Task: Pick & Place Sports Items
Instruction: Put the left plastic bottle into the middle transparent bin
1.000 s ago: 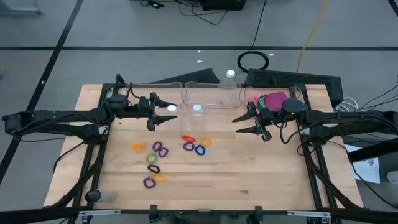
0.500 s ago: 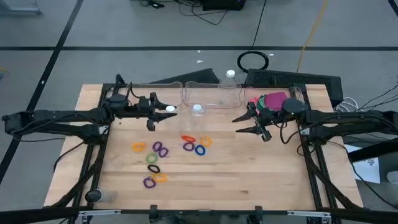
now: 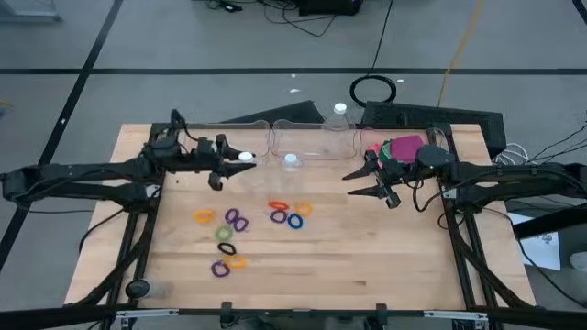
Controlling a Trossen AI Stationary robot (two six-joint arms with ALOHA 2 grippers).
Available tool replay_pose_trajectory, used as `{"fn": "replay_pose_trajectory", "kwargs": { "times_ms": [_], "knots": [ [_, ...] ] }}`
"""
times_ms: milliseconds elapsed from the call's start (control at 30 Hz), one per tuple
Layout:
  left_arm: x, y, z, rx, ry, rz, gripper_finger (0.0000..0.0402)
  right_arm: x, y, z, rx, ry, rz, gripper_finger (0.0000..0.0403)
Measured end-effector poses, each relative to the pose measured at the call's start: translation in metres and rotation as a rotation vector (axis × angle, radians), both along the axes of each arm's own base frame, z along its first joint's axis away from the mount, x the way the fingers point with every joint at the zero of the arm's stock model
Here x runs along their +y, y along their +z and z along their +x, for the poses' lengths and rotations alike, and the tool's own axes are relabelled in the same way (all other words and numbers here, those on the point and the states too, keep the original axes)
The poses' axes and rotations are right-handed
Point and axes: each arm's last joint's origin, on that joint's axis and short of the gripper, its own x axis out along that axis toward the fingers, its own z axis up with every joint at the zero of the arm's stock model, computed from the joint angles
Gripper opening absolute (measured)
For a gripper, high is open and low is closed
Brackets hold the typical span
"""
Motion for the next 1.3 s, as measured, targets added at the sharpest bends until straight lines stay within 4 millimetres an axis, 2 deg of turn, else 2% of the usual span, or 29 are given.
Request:
{"fn": "replay_pose_trajectory", "kwargs": {
  "times_ms": [133,367,467,600,700,833,967,1133,1300],
  "knots": [
    [-0.002,0.007,0.001,0.084,-0.006,0.003,0.0143,0.0,0.0,0.0,0.0,0.0,0.0,0.0196],
    [0.0,0.054,-0.006,0.221,0.132,0.079,0.0143,0.0,0.0,0.0,0.0,0.0,0.0,0.0196],
    [0.001,0.078,-0.01,0.193,0.176,0.173,0.0143,0.0,0.0,0.0,0.0,0.0,0.0,0.0196],
    [0.005,0.099,-0.013,0.14,0.235,0.297,0.0143,0.0,0.0,0.0,0.001,0.0,0.0,0.0196],
    [0.013,0.113,-0.014,0.042,0.294,0.329,0.0143,0.0,0.0,0.0,0.001,0.0,0.0,0.0196],
    [0.035,0.115,-0.008,-0.021,0.372,0.339,0.0143,0.0,0.0,0.0,0.001,0.0,0.0,0.0196],
    [0.063,0.114,0.0,-0.112,0.326,0.321,0.0143,0.0,0.0,0.0,0.001,0.0,0.0,0.0196],
    [0.1,0.096,0.016,-0.159,0.246,0.26,0.0143,0.0,0.0,0.0,0.001,0.0,0.0,0.0196],
    [0.127,0.075,0.031,-0.18,0.229,0.203,0.0143,0.0,0.0,0.0,0.001,0.0,0.0,0.0196]
  ]
}}
